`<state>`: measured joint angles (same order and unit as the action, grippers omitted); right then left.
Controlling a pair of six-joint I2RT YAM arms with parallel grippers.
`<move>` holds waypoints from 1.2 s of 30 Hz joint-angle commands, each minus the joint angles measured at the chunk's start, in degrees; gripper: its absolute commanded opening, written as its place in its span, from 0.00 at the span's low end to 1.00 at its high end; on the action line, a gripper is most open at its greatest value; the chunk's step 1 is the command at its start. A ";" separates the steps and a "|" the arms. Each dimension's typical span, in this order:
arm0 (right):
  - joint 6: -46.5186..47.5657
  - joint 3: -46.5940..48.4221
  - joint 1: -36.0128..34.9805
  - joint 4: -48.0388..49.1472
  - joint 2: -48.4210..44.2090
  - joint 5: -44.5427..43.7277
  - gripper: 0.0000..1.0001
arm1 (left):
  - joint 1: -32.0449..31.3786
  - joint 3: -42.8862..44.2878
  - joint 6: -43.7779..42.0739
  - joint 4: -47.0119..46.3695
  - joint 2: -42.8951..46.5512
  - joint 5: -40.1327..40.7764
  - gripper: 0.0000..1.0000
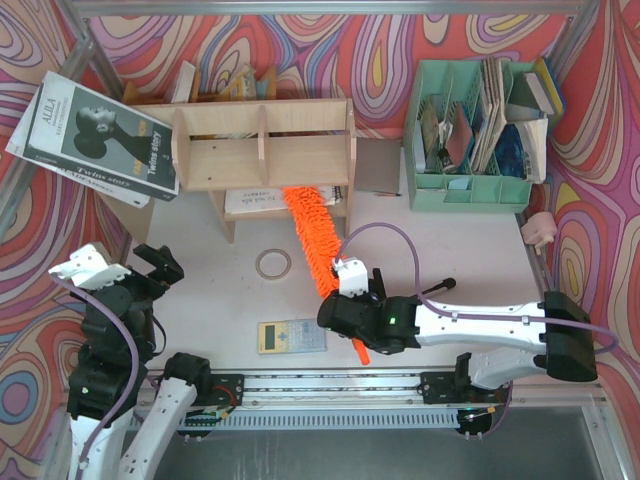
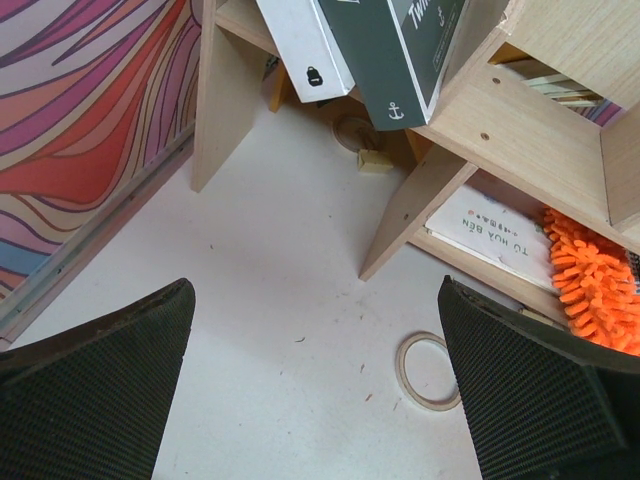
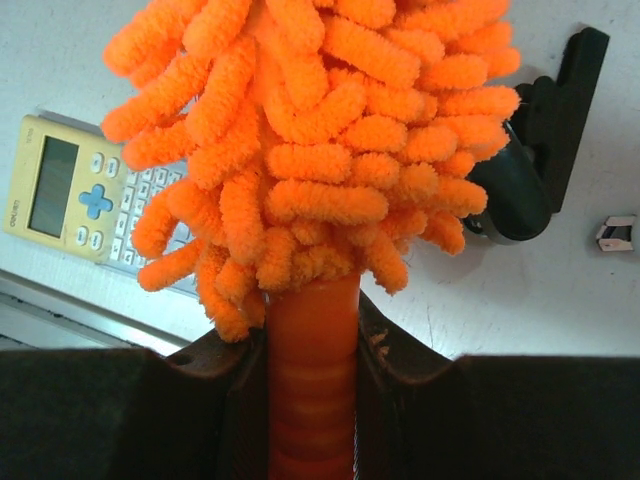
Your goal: Dust the bookshelf with a duster
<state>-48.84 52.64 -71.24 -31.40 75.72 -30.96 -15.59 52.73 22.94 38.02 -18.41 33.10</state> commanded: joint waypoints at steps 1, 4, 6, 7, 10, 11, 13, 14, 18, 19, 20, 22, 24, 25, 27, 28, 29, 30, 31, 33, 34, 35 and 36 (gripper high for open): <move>1.25 -0.81 -0.73 2.42 -1.17 2.37 0.00 | 0.30 -0.85 0.18 -0.36 0.31 1.14 0.98; 2.36 -0.94 -1.85 3.00 -1.30 3.81 0.00 | 0.30 -0.85 0.09 -0.31 0.22 1.17 0.99; 2.60 -0.12 -3.11 2.45 -0.87 3.55 0.00 | 0.30 -0.83 0.09 -0.35 0.14 1.12 0.98; 2.56 0.25 -3.62 2.06 -0.59 3.31 0.00 | 0.30 -0.76 0.09 -0.34 0.18 1.12 0.98; 2.21 0.94 -4.96 1.54 -0.56 2.25 0.00 | 0.30 -0.87 0.09 -0.32 0.22 1.25 0.98; 2.28 1.03 -5.48 1.59 -0.86 1.59 0.00 | 0.30 -0.80 0.10 -0.26 0.23 1.26 0.98; 2.86 1.12 -5.82 2.10 -1.69 -0.25 0.00 | 0.30 -0.82 0.09 -0.23 0.30 1.26 0.98; 2.72 1.14 -5.84 1.84 -2.24 -1.86 0.00 | 0.30 -0.82 0.15 -0.23 0.31 1.26 0.98; -3.12 0.96 -4.22 -3.47 -4.86 -10.57 0.00 | 0.30 -0.87 0.18 -0.27 0.45 1.30 0.98; -2.63 0.71 -2.28 -3.12 -5.53 -10.02 0.00 | 0.32 -0.87 0.18 -0.24 0.40 1.35 0.98; -1.62 0.13 -0.56 -2.17 -5.83 -8.89 0.00 | 0.30 -0.84 0.18 -0.19 0.32 1.35 0.99; -1.05 -0.58 1.22 -0.87 -6.02 -7.91 0.00 | 0.30 -0.83 0.18 -0.23 0.25 1.31 0.98; 0.04 -0.82 1.93 0.68 -5.50 -7.83 0.00 | 0.30 -0.87 0.18 -0.26 0.07 1.22 0.98; 0.25 -0.71 2.23 1.06 -4.89 -7.50 0.00 | 0.30 -0.84 0.18 -0.23 0.05 1.21 0.98; 1.32 -0.42 2.90 2.23 -3.11 -6.32 0.00 | 0.30 -0.82 0.18 -0.23 0.03 1.18 0.98; 1.87 -0.15 3.11 2.82 -1.95 -5.65 0.00 | 0.30 -0.75 0.18 -0.23 0.04 1.11 0.98; 2.92 0.09 3.15 3.70 -0.99 -4.78 0.00 | 0.30 -0.78 0.22 -0.23 0.05 1.22 0.98; 3.70 0.50 3.13 4.37 -0.04 -3.76 0.00 | 0.30 -0.71 0.18 -0.15 0.13 1.28 0.99; 4.46 0.83 3.13 5.00 0.73 -2.70 0.00 | 0.30 -0.78 0.18 -0.14 0.21 1.41 0.99; 6.53 0.93 3.13 7.02 1.73 -0.32 0.00 | 0.30 -0.82 0.18 -0.10 0.31 1.44 0.99; 7.86 0.70 3.10 8.42 1.93 1.24 0.00 | 0.30 -0.86 0.18 -0.13 0.39 1.50 0.98; 8.87 0.38 2.94 9.65 1.94 2.63 0.00 | 0.30 -0.87 0.18 -0.14 0.40 1.48 0.98; 9.85 0.09 2.70 10.84 1.85 3.96 0.00 | 0.30 -0.85 0.18 -0.14 0.41 1.54 0.98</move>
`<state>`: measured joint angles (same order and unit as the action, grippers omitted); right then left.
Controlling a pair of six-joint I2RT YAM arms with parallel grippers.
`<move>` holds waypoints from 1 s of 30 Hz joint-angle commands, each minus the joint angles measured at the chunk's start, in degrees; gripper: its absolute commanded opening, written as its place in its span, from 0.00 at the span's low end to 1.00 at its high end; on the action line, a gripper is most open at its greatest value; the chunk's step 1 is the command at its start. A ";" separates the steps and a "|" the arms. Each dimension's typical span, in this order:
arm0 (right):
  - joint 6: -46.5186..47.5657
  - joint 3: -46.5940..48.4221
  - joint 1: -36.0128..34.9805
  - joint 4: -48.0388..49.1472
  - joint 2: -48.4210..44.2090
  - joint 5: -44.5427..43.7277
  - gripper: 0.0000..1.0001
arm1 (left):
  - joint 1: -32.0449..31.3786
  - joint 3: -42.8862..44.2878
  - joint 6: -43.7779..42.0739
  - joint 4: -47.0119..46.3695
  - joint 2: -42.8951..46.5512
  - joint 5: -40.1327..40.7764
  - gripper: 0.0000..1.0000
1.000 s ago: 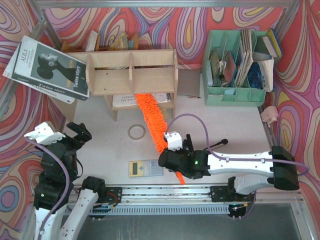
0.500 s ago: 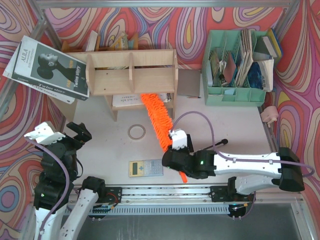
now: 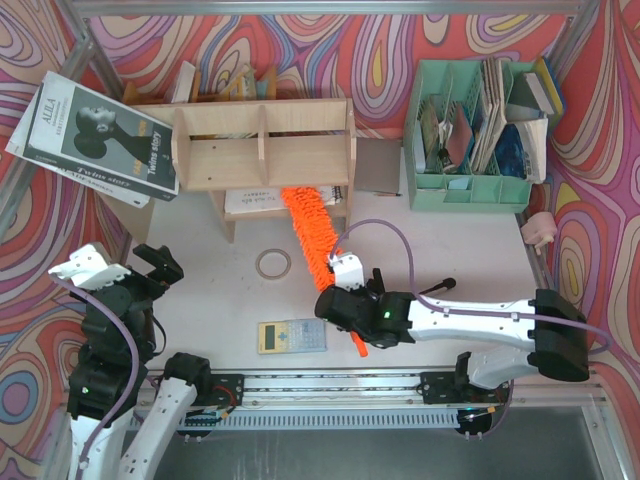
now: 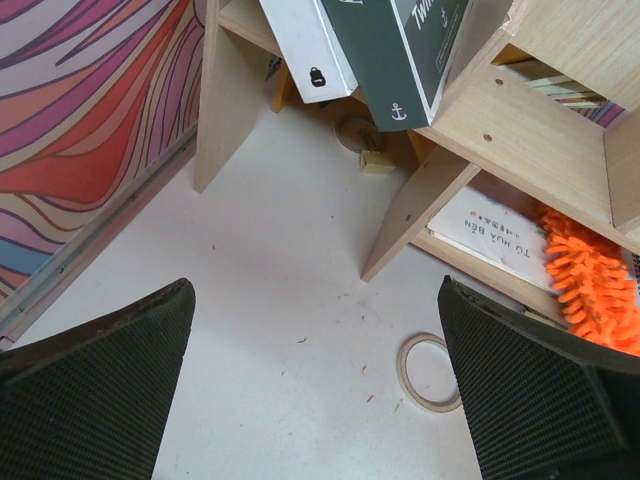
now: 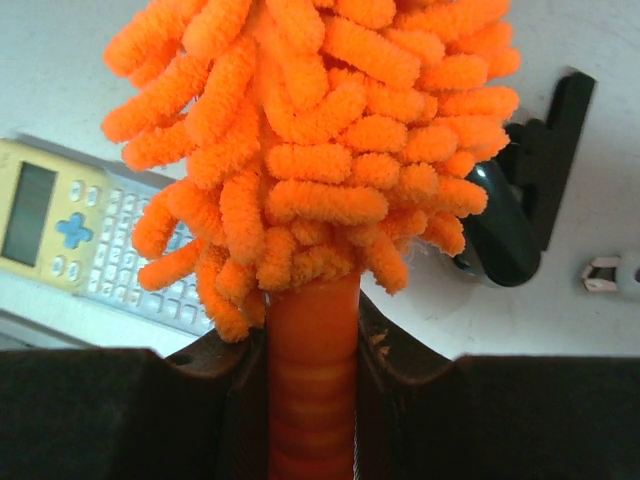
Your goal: Dust the bookshelf with a duster
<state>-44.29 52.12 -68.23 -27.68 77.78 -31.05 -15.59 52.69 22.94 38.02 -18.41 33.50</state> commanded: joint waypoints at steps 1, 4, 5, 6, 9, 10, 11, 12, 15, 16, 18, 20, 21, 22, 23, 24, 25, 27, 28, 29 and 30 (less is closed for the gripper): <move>6.20 0.47 -0.77 7.95 -0.21 4.76 0.00 | 0.30 -0.83 0.18 -0.16 0.40 1.21 0.98; 8.93 0.73 -2.82 8.96 0.03 5.43 0.00 | 0.30 -0.81 0.17 -0.05 0.40 1.12 0.98; 9.69 1.02 -3.35 8.92 0.19 5.50 0.00 | 0.30 -0.83 0.18 -0.13 0.40 1.13 0.98; 10.12 1.15 -4.01 8.92 0.19 5.48 0.00 | 0.30 -0.76 0.18 -0.14 0.40 1.11 0.98; 9.85 0.60 -4.32 8.17 -1.07 3.71 0.00 | 0.30 -0.80 0.18 -0.15 0.40 1.05 0.98; 8.90 0.21 -4.37 7.44 -1.79 2.28 0.00 | 0.30 -0.79 0.18 -0.14 0.40 1.06 0.98; 7.78 -0.19 -4.37 6.62 -2.73 -0.06 0.00 | 0.30 -0.78 0.18 -0.18 0.40 1.12 0.99; 6.43 -0.47 -4.20 5.55 -3.56 -2.28 0.00 | 0.30 -0.73 0.18 -0.07 0.40 1.13 0.98; 2.75 -0.29 -2.47 1.33 -4.78 -5.51 0.00 | 0.30 -0.81 0.22 -0.16 0.40 1.13 0.98; 1.90 -0.27 -1.79 0.22 -4.89 -5.71 0.00 | 0.32 -0.75 0.20 -0.16 0.42 1.06 0.99; 0.40 -0.38 -0.87 -0.91 -5.07 -5.95 0.00 | 0.30 -0.82 0.19 -0.14 0.31 1.08 0.98; 0.12 -0.51 -0.69 -0.59 -4.90 -5.84 0.00 | 0.30 -0.83 0.24 -0.18 0.22 1.05 0.98; 0.12 -0.36 -0.62 -0.48 -4.54 -5.53 0.00 | 0.30 -0.79 0.26 -0.18 0.22 1.05 0.99; 0.51 -0.16 -0.59 0.03 -4.12 -4.95 0.00 | 0.30 -0.83 0.23 -0.14 0.22 1.05 0.99; 1.32 0.11 -0.59 0.87 -3.59 -4.13 0.00 | 0.30 -0.83 0.19 -0.18 0.22 1.02 0.98; 2.34 0.23 -0.58 1.80 -3.18 -3.14 0.00 | 0.30 -0.83 0.18 -0.17 0.27 1.08 0.98; 3.26 0.55 -0.58 2.45 -2.62 -2.20 0.00 | 0.30 -0.82 0.20 -0.15 0.25 1.10 0.99; 5.55 0.89 -0.58 3.78 -1.77 -0.15 0.00 | 0.30 -0.79 0.21 -0.19 0.21 1.05 0.98; 6.74 0.88 -0.67 4.79 -1.57 1.20 0.00 | 0.30 -0.78 0.18 -0.15 0.15 1.12 0.98; 7.65 0.77 -0.70 5.47 -1.58 2.30 0.00 | 0.30 -0.78 0.19 -0.14 0.14 1.20 0.98; 8.39 0.54 -0.75 6.24 -1.85 3.36 0.00 | 0.30 -0.76 0.18 -0.14 0.07 1.21 0.98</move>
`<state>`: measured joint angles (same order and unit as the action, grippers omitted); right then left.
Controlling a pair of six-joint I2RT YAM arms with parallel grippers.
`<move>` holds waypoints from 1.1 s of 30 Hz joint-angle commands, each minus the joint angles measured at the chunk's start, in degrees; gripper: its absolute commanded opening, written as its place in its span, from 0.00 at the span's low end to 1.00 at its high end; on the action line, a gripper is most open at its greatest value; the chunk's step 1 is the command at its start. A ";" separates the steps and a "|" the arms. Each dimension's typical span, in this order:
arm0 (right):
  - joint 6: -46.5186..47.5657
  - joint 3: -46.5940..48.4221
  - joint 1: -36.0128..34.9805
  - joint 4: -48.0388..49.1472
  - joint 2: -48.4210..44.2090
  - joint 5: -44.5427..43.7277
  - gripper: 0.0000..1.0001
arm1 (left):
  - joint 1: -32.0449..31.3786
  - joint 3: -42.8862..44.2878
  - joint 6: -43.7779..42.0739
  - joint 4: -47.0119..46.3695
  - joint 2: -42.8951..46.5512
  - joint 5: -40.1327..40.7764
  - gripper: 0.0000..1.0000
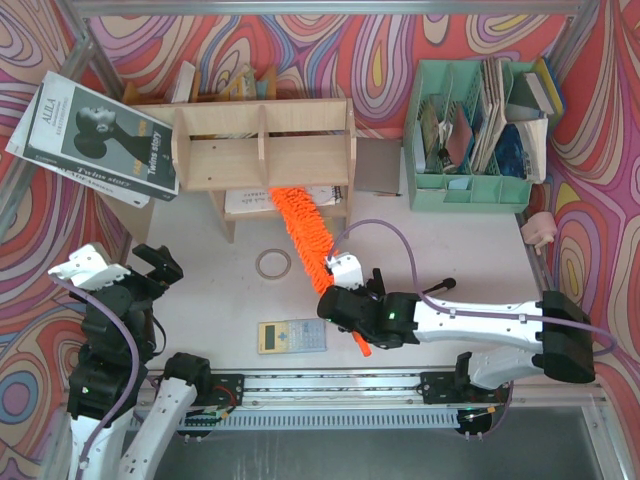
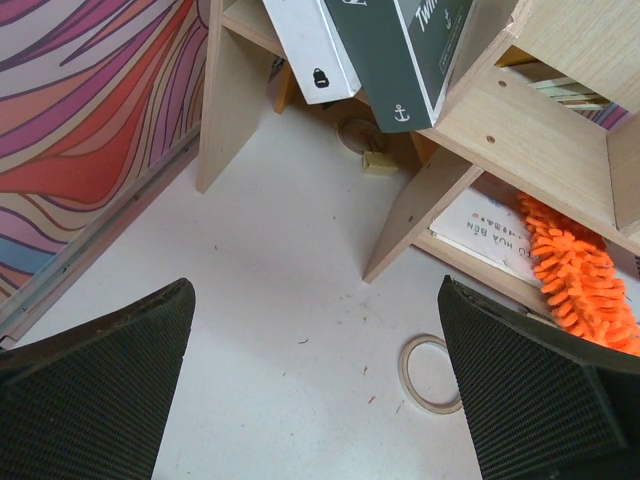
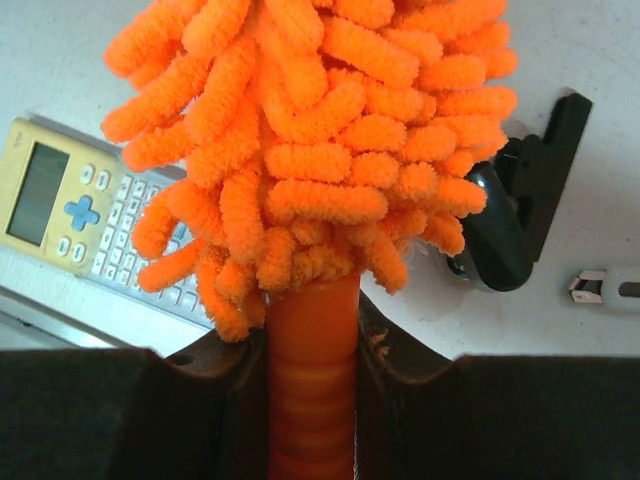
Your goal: Dust the bookshelf with a duster
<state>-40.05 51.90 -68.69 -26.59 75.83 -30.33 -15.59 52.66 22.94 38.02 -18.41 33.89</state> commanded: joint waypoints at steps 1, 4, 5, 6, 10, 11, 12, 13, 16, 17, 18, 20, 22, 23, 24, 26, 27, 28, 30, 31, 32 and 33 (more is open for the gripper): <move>4.81 0.43 -0.37 5.78 -0.22 3.59 0.00 | 0.30 -0.78 0.18 -0.14 0.05 0.83 0.98; 5.92 -0.08 -0.77 6.68 -0.92 5.68 0.00 | 0.30 -0.81 0.18 -0.19 0.05 0.83 0.98; 6.14 0.09 -1.07 6.52 -0.76 5.90 0.00 | 0.30 -0.81 0.18 -0.19 0.12 0.83 0.98; 6.73 0.46 -1.40 6.49 -0.44 6.26 0.00 | 0.30 -0.78 0.18 -0.22 0.13 0.82 0.98; 9.08 2.57 -4.32 7.18 1.46 6.37 0.00 | 0.30 -0.81 0.18 -0.27 -0.01 0.74 0.98; 9.28 2.96 -4.59 7.19 1.88 6.37 0.00 | 0.30 -0.76 0.18 -0.23 -0.04 0.70 0.98; 9.37 3.21 -4.82 7.24 2.21 6.14 0.00 | 0.30 -0.74 0.18 -0.23 -0.04 0.70 0.98; 9.12 3.29 -4.87 7.14 2.29 5.63 0.00 | 0.30 -0.74 0.18 -0.23 -0.03 0.69 0.98; 6.93 2.64 -4.94 5.49 1.39 2.40 0.00 | 0.30 -0.79 0.18 -0.21 -0.04 0.70 0.98; 6.43 2.22 -4.95 5.13 0.75 1.39 0.00 | 0.30 -0.76 0.18 -0.15 0.07 0.69 0.98; 6.05 1.76 -4.97 5.09 -0.06 0.79 0.00 | 0.30 -0.80 0.18 -0.18 0.05 0.73 0.98; 6.18 1.15 -4.88 5.80 -1.57 0.01 0.00 | 0.30 -0.79 0.18 -0.23 0.07 0.65 0.98; 7.43 1.10 -4.91 7.01 -2.76 -0.04 0.00 | 0.30 -0.73 0.18 -0.23 0.01 0.54 0.98; 8.17 1.12 -4.92 8.02 -3.34 0.19 0.00 | 0.30 -0.78 0.18 -0.23 -0.04 0.54 0.98; 8.97 1.18 -4.92 9.12 -3.90 0.57 0.00 | 0.30 -0.81 0.18 -0.24 -0.04 0.61 0.98; 10.70 0.83 -4.88 11.96 -5.18 2.29 0.00 | 0.30 -0.80 0.18 -0.25 0.00 0.56 0.98; 11.39 0.55 -4.96 13.50 -5.94 3.09 0.00 | 0.30 -0.81 0.18 -0.23 0.02 0.63 0.99; 11.86 0.30 -4.89 14.55 -6.48 3.75 0.00 | 0.31 -0.80 0.18 -0.15 0.05 0.65 0.98; 12.21 -0.04 -4.96 15.14 -6.81 4.30 0.00 | 0.30 -0.81 0.18 -0.16 0.16 0.65 0.98; 12.09 -0.12 -4.90 14.81 -6.58 4.18 0.00 | 0.30 -0.80 0.18 -0.14 0.16 0.65 0.98; 11.93 -0.13 -4.93 14.12 -6.04 4.07 0.00 | 0.30 -0.79 0.18 -0.14 0.18 0.65 0.98; 11.76 -0.25 -4.90 13.46 -5.45 4.09 0.00 | 0.30 -0.81 0.18 -0.14 0.14 0.63 0.98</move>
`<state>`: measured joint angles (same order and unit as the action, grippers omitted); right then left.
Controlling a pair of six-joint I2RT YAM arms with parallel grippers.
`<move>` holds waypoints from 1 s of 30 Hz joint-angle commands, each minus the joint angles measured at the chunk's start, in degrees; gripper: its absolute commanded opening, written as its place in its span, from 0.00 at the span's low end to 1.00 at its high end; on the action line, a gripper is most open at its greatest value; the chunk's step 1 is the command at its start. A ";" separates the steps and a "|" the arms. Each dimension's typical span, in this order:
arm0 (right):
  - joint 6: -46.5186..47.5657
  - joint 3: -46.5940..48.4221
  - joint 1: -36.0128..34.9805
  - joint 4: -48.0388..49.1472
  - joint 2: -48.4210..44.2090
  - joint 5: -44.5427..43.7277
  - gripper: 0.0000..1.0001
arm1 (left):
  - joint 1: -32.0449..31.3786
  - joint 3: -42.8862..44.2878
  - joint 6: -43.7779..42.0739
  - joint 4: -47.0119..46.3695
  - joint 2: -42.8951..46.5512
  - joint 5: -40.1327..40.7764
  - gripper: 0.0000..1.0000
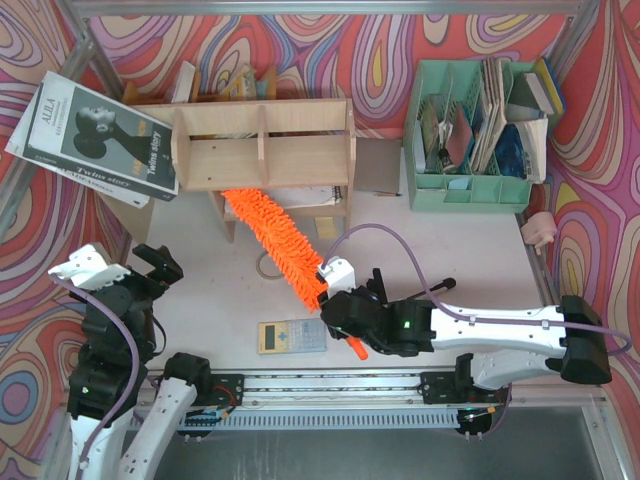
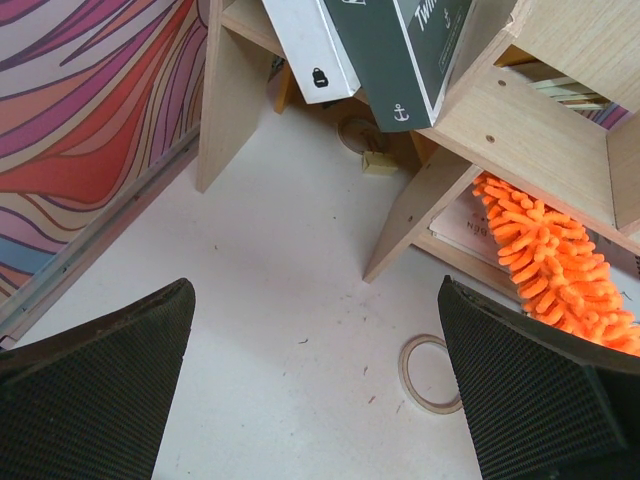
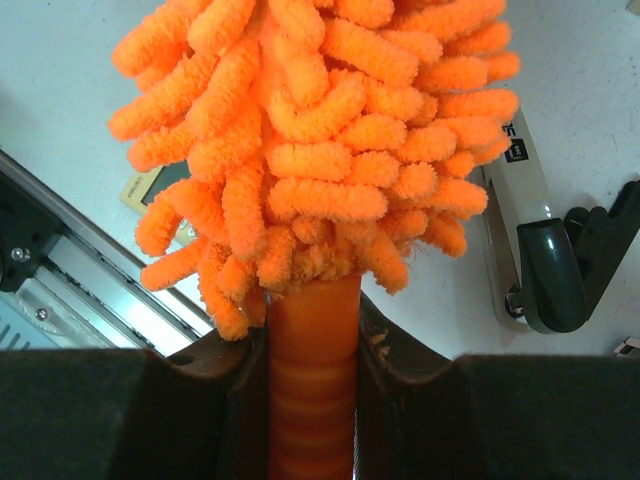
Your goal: Dust the bookshelf with a duster
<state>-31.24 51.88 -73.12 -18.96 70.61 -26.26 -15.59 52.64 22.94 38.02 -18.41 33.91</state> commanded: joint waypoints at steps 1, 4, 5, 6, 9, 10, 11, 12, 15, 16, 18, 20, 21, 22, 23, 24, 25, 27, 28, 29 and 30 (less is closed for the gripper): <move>2.43 -0.40 -0.51 5.28 0.37 0.13 0.00 | 0.30 -0.79 0.18 -0.18 0.13 0.63 0.98; 1.11 -1.86 -0.50 4.61 1.67 0.92 0.00 | 0.30 -0.73 0.19 -0.14 0.13 0.60 0.98; 0.43 -2.39 -0.48 4.25 2.05 0.80 0.00 | 0.30 -0.78 0.18 -0.14 0.09 0.60 0.98; 0.03 -3.08 -0.49 4.10 2.23 0.70 0.00 | 0.30 -0.78 0.18 -0.17 0.06 0.63 0.98; -0.47 -4.72 -0.45 4.38 1.90 0.29 0.00 | 0.30 -0.79 0.18 -0.23 -0.04 0.48 0.98; -0.34 -4.95 -0.45 4.47 1.75 0.11 0.00 | 0.30 -0.79 0.18 -0.22 -0.12 0.39 0.98; -0.26 -4.85 -0.48 4.32 1.77 -0.26 0.00 | 0.30 -0.72 0.18 -0.16 -0.13 0.37 0.99; 0.05 -4.59 -0.47 4.14 1.74 -0.50 0.00 | 0.30 -0.71 0.18 -0.16 -0.13 0.32 0.99; 1.18 -3.16 -0.47 3.78 1.79 -0.23 0.00 | 0.30 -0.76 0.26 -0.18 0.04 0.62 0.98; 1.95 -2.70 -0.52 4.01 1.48 0.26 0.00 | 0.30 -0.73 0.22 -0.19 0.13 0.61 0.98; 3.46 -1.87 -1.13 4.63 0.46 0.64 0.00 | 0.30 -0.78 0.18 -0.18 0.06 0.63 0.99; 4.47 -1.33 -2.02 5.04 -0.98 0.54 0.00 | 0.30 -0.74 0.22 -0.15 -0.08 0.50 0.98; 4.51 -1.26 -2.35 5.11 -1.41 0.51 0.00 | 0.30 -0.68 0.26 -0.11 -0.12 0.58 0.98; 4.41 -1.30 -2.57 5.01 -1.90 0.59 0.00 | 0.30 -0.69 0.24 -0.06 -0.06 0.62 0.98; 4.23 -1.52 -2.85 5.11 -2.30 0.78 0.00 | 0.30 -0.71 0.26 -0.05 -0.05 0.63 0.98; 4.04 -1.93 -3.05 5.16 -2.73 1.04 0.00 | 0.30 -0.69 0.25 -0.05 0.02 0.66 0.99; 3.77 -2.35 -3.20 5.10 -2.97 1.23 0.00 | 0.30 -0.77 0.26 -0.10 0.04 0.71 0.98; 3.09 -3.12 -3.40 4.49 -3.13 1.23 0.00 | 0.30 -0.78 0.26 -0.19 0.13 0.69 0.99; 2.67 -3.63 -3.36 4.23 -3.05 1.21 0.00 | 0.30 -0.79 0.26 -0.19 0.06 0.64 0.98; 2.32 -4.03 -3.34 4.00 -2.76 1.15 0.00 | 0.30 -0.79 0.19 -0.22 0.00 0.57 0.98; 1.77 -4.47 -3.36 3.87 -2.38 1.06 0.00 | 0.30 -0.79 0.18 -0.15 -0.04 0.54 0.98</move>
<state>-30.65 47.29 -75.48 -18.33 69.10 -25.43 -15.59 52.64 22.94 38.02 -18.41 33.89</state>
